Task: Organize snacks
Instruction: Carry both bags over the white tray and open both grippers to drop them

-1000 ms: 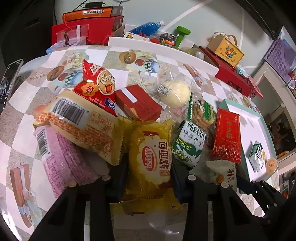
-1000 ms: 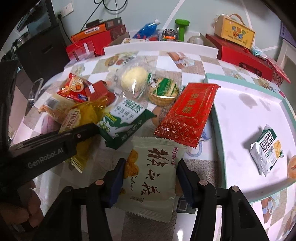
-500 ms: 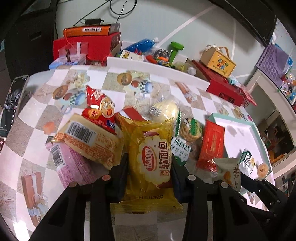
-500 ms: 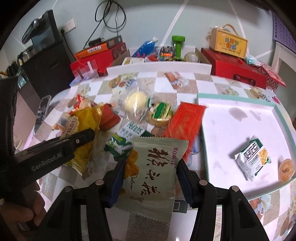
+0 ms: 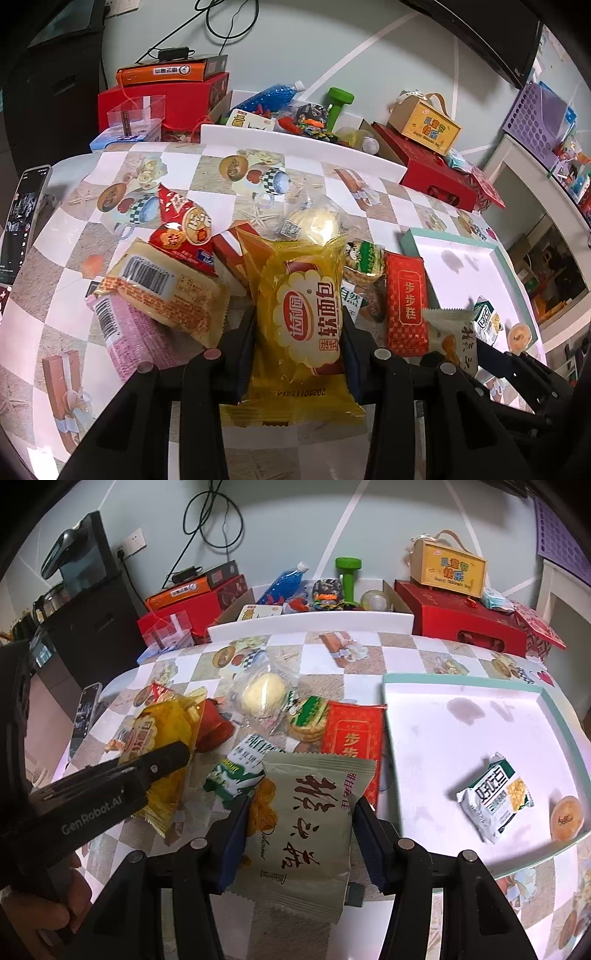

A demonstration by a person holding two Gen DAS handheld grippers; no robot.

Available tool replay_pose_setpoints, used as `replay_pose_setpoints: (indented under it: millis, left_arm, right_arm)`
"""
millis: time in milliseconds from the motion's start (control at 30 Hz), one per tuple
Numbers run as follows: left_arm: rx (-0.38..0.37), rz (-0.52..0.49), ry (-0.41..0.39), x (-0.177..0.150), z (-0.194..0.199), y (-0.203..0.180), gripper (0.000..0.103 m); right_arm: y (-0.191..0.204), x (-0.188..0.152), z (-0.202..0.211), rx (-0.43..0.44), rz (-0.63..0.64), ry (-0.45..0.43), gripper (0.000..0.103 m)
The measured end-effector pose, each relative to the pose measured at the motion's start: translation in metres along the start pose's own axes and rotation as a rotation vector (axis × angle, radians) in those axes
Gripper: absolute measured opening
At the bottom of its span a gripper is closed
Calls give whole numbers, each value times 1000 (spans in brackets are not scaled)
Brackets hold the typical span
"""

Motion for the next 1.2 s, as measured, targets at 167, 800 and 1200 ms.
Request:
replay_pose_setpoints:
  millis: [167,800,1200]
  left_arm:
    - [-40,-25,-13,7,-3,-23,42]
    - [-229,-296,19,29,-54,-193,42]
    - [-212,-329,82,28,-101,-230,42]
  right_arm:
    - [-39,11,10,-59,-83,-48,58]
    - [-206,35,44,-294,-344,-197,58]
    - [-236,40,23,-291,-385,-194,58]
Point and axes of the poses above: each gripper's, at about its wrist camera, not at the fingertips, and z roughly against the way its jaws point, y to its left, x to its top, the point moved 7 cm from there along -z, roughly the way its jaws point, and after that the axes turned 3 degrees about x, right-handed, at the moved point
